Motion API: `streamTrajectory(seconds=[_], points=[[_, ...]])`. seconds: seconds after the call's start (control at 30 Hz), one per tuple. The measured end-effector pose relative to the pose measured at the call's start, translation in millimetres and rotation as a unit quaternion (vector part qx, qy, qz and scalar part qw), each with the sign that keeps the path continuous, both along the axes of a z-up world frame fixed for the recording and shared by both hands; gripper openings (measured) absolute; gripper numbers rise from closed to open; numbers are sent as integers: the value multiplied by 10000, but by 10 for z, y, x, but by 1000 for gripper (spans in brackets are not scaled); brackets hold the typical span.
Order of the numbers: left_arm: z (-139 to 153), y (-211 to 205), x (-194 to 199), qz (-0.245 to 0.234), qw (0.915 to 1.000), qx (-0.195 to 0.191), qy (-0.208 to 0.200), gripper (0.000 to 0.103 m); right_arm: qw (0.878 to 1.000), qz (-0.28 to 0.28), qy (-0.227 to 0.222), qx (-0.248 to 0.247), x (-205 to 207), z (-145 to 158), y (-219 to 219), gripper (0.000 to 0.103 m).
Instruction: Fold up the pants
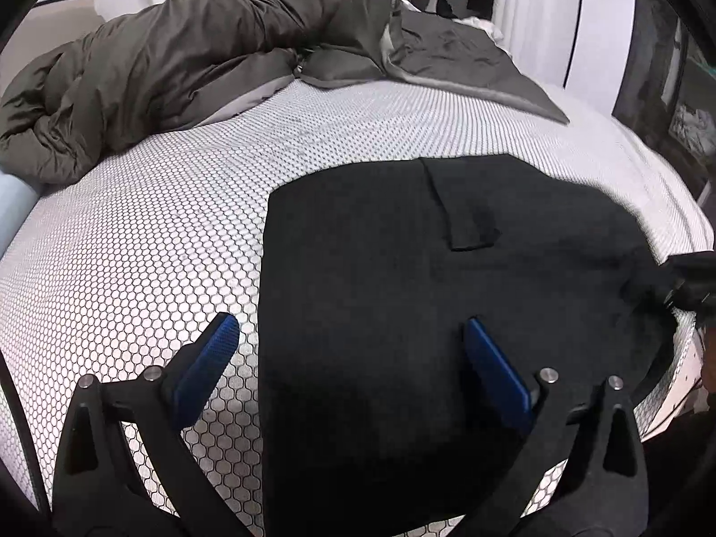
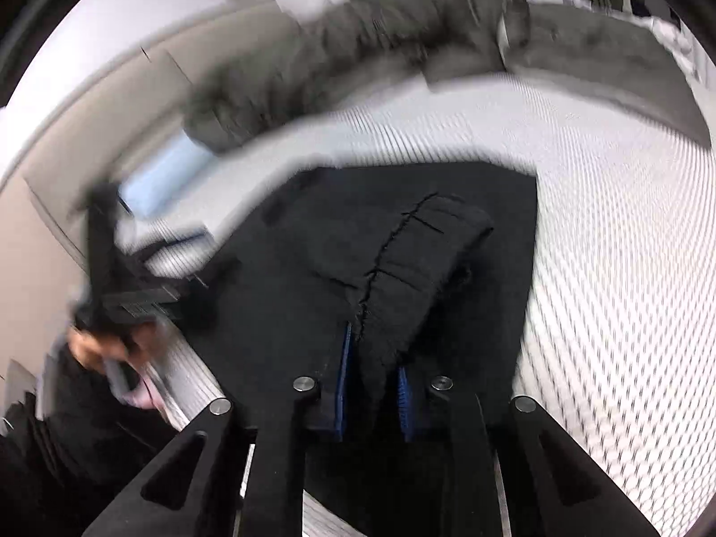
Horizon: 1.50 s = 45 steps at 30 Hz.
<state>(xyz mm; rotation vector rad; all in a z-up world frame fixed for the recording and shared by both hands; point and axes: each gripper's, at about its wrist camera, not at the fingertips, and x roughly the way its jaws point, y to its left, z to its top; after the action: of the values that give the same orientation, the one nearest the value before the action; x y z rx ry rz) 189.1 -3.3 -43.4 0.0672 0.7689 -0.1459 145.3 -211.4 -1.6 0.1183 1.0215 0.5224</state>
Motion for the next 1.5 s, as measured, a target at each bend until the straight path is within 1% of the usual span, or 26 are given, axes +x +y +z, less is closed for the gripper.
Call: streamTrajectory(seconds=[0.03,0.07,0.1,0.13,0.2,0.27,0.3,0.33,0.43,0.5,0.6,0.7,0.77,0.8,0.87,0.9,0.93,0.97,1.03,1.1,1.27,1.37,1.4,1.43,1.47,1.5], points=[[-12,-24,-14,-20,10000,44,47,100,9998,40,128,-139,7,-104,27,26],[-30,-42,-16,-28,9999,89,90,100,9997,4,175,-150,12,-139,-3,28],[-30,-52,-43,-31,9999,118,99,100,9998,-9,186,-109,10,-139,-6,31],[-18,-62,-48,-22,9999,141,70,100,9998,-7,136,-138,-3,-97,0,38],[15,-86,-90,-51,9999,154,6,100,9998,-79,-6,-187,-54,2,-25,47],[41,-130,-142,-60,9997,204,-69,100,9999,-32,-139,-22,-101,80,-41,47],[50,-183,-168,-35,9994,325,-146,100,9998,38,-187,9,-133,99,-24,45],[58,-246,-198,-33,9987,446,-241,100,9998,58,-191,-34,-136,101,-21,37],[76,-439,-291,-287,9968,615,-426,100,9998,4,-111,-142,-81,61,33,22],[84,-569,-360,-454,9950,708,-532,100,9998,41,-213,-42,-84,125,65,16],[93,-757,-443,-684,9930,752,-604,100,9990,194,-367,155,-156,254,27,14],[91,-938,-507,-958,9914,672,-582,100,9986,339,-365,178,-285,257,46,14],[73,-1064,-543,-1183,9904,535,-465,100,9989,366,-292,62,-358,185,6,14],[63,-1116,-561,-1285,9900,436,-396,100,9992,370,-178,-27,-362,101,-15,14],[37,-1231,-586,-1530,9876,253,-257,100,9995,311,-18,60,-263,13,-66,15],[27,-1293,-594,-1601,9866,216,-244,100,9994,310,-19,158,-250,15,-91,18],[13,-1335,-597,-1610,9864,215,-252,100,9993,281,-29,235,-245,39,-118,24],[-14,-1386,-589,-1605,9865,221,-229,100,9992,221,-60,333,-278,76,-172,28],[-93,-1461,-554,-1549,9876,253,-93,100,9984,15,-167,532,-277,145,-255,42],[-182,-1508,-540,-1520,9879,297,-1,101,9970,-174,-135,742,-218,140,-298,47],[-272,-1546,-556,-1544,9872,379,97,101,9939,-559,310,895,124,-92,-220,47],[-285,-1522,-511,-1547,9871,390,134,101,9877,-813,564,1209,391,-199,-176,47],[-292,-1513,-500,-1546,9872,379,135,101,9839,-939,626,1387,469,-229,-190,46],[-298,-1509,-490,-1538,9873,374,126,101,9806,-1056,696,1499,538,-252,-193,41],[-304,-1500,-478,-1520,9876,369,102,101,9803,-1121,677,1481,571,-235,-168,40],[-311,-1488,-467,-1498,9880,356,95,101,9823,-1132,524,1400,566,-169,-124,39]])
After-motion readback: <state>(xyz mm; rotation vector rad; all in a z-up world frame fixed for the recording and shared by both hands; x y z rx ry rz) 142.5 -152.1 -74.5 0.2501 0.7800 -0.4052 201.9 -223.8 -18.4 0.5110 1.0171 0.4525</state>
